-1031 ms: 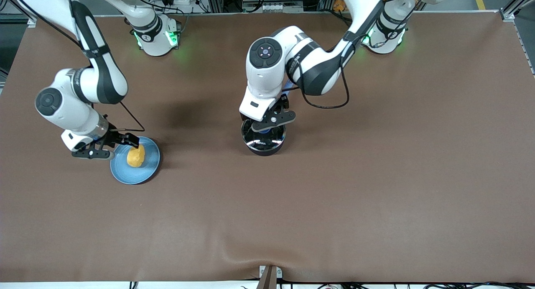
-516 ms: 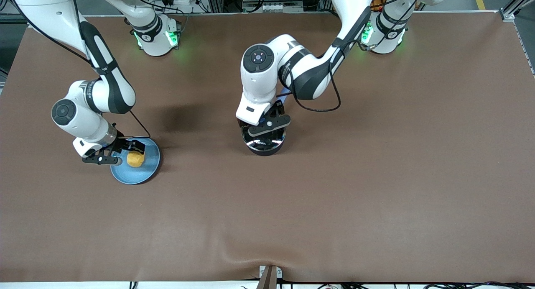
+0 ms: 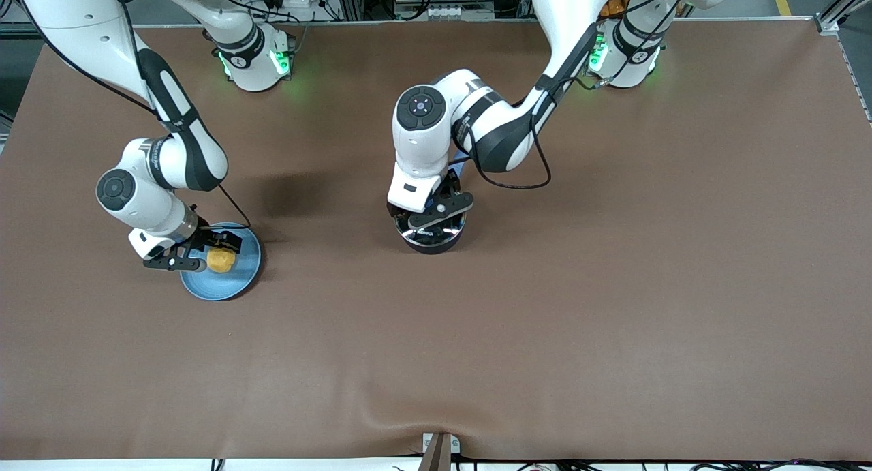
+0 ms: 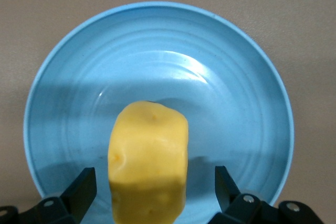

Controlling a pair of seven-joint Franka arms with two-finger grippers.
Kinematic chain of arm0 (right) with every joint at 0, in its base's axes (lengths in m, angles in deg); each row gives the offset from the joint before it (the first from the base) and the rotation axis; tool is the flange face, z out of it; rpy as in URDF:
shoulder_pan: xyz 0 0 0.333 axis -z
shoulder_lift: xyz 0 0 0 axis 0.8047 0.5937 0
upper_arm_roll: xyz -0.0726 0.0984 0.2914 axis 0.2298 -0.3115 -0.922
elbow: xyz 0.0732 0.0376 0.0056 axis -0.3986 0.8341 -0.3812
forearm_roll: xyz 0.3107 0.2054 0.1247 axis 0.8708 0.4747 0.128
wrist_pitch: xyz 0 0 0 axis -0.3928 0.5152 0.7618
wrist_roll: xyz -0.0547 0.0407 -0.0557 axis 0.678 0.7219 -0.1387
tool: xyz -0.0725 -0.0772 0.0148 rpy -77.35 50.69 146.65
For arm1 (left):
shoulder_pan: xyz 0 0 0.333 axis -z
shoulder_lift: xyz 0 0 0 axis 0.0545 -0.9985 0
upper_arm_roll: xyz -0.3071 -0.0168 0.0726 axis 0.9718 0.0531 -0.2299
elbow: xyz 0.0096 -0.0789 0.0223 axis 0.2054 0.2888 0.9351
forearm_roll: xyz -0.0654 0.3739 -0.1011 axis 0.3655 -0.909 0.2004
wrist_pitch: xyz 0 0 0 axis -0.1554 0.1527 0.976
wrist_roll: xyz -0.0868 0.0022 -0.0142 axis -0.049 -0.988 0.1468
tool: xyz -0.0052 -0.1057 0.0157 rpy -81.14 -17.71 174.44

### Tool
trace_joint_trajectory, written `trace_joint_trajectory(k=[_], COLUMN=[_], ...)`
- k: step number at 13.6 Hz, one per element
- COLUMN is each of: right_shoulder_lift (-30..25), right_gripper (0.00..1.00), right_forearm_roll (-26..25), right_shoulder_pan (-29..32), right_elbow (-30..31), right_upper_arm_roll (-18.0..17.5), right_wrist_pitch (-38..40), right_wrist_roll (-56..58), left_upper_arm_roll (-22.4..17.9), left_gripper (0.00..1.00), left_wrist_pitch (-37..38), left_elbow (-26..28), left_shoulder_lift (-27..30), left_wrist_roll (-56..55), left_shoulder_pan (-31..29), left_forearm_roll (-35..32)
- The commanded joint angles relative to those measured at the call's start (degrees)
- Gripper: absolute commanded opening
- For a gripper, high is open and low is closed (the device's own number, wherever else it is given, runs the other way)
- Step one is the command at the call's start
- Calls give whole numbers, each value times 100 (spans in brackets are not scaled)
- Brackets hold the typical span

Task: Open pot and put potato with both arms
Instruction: 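Grasp the blue lid knob with the left gripper while the right gripper grasps the potato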

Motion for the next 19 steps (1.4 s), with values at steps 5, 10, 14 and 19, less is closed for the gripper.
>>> trace_joint_trajectory(k=[5,10,14,19], right_shoulder_lift=[134,125,169,265], right_gripper=[23,0,0,0], right_forearm_roll=[80,80,80,71], right_shoulder_pan=[70,96,105,114], right_elbow=[-33,-33,-33,-51], right_upper_arm_roll=[-65,-65,-65,-65], right_wrist_pitch=[-150,-115,-123,-150], right_wrist_roll=[104,104,139,165], left_upper_arm_roll=[-43,-43,-25,-25], left_gripper=[100,100,100,100], left_wrist_pitch=[71,88,27,-8], left_elbow=[36,345,336,336], left_shoulder_lift=[-42,19,2,-51], left_wrist_roll=[-97,-141,-220,-220], left_shoulder_pan=[153,171,171,171], left_forearm_roll=[-348,-515,-507,-472])
